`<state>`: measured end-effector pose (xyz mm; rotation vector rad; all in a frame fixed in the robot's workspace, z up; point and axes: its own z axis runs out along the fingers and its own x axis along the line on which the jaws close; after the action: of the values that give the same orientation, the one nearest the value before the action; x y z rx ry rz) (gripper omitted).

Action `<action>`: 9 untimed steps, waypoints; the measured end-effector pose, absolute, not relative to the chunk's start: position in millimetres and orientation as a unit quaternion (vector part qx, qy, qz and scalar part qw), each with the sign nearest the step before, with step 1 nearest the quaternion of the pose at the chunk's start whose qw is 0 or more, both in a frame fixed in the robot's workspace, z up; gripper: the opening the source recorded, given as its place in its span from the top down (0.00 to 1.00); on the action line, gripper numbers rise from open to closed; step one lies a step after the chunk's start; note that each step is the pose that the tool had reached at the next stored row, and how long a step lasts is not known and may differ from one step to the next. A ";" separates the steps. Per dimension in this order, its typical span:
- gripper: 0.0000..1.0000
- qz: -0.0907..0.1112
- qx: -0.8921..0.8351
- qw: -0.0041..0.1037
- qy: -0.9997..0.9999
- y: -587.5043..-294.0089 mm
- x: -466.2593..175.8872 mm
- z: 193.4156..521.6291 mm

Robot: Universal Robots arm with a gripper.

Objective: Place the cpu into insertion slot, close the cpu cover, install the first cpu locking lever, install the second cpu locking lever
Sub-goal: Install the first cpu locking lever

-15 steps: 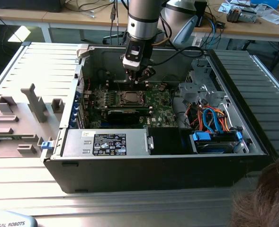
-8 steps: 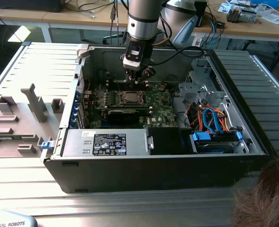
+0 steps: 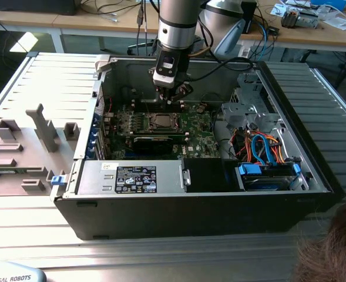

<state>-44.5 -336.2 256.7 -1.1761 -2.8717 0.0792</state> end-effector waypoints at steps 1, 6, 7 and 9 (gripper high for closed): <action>0.89 0.026 -0.378 0.019 -0.925 -336.2 -44.5 256.7; 0.89 0.026 -0.374 0.019 -0.927 -336.2 -44.5 256.7; 0.89 0.026 -0.374 0.019 -0.927 -336.2 -44.5 256.7; 0.89 0.026 -0.373 0.019 -0.927 -336.2 -44.5 256.7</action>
<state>-44.5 -336.2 256.7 -1.1585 -2.8792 0.0796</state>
